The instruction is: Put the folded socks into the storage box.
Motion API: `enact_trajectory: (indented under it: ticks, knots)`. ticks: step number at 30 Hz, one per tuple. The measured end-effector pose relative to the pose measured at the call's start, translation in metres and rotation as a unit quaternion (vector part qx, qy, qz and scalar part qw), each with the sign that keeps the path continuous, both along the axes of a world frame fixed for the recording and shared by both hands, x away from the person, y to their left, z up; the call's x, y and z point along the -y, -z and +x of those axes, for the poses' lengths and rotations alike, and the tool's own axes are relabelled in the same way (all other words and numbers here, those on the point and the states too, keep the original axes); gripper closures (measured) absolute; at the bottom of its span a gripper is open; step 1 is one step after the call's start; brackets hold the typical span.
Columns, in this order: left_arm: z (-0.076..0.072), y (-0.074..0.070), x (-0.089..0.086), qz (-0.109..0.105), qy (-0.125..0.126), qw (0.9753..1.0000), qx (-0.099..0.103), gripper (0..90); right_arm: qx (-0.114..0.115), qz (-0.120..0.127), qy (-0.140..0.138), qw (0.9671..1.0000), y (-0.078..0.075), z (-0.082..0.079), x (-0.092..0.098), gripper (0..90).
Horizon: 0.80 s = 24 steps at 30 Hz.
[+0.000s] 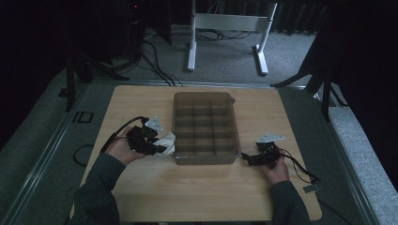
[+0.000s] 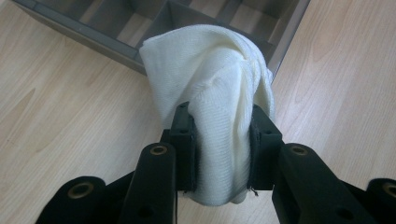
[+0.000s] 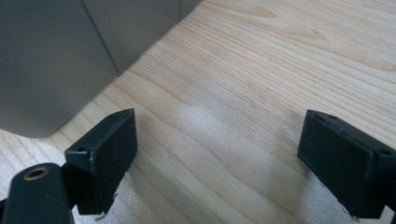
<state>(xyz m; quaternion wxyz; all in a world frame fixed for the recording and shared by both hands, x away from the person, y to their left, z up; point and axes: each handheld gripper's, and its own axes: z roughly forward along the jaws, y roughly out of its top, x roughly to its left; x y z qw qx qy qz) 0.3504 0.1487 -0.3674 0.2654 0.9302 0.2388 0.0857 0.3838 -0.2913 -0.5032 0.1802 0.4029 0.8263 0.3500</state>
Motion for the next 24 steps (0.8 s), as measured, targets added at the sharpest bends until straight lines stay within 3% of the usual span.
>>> enact_trajectory:
  ticks: [18, 24]
  knots:
    - [0.007, -0.006, 0.01, 0.023, 0.023, 0.9995, 0.004, 69.5, 0.0, 0.0, 0.0, 1.0, 0.0, 0.0, 0.0, 11.5]
    - [0.01, -0.007, 0.014, 0.021, 0.03, 0.9993, 0.005, 69.4, 0.0, 0.0, 0.0, 1.0, 0.0, 0.0, 0.0, 11.6]
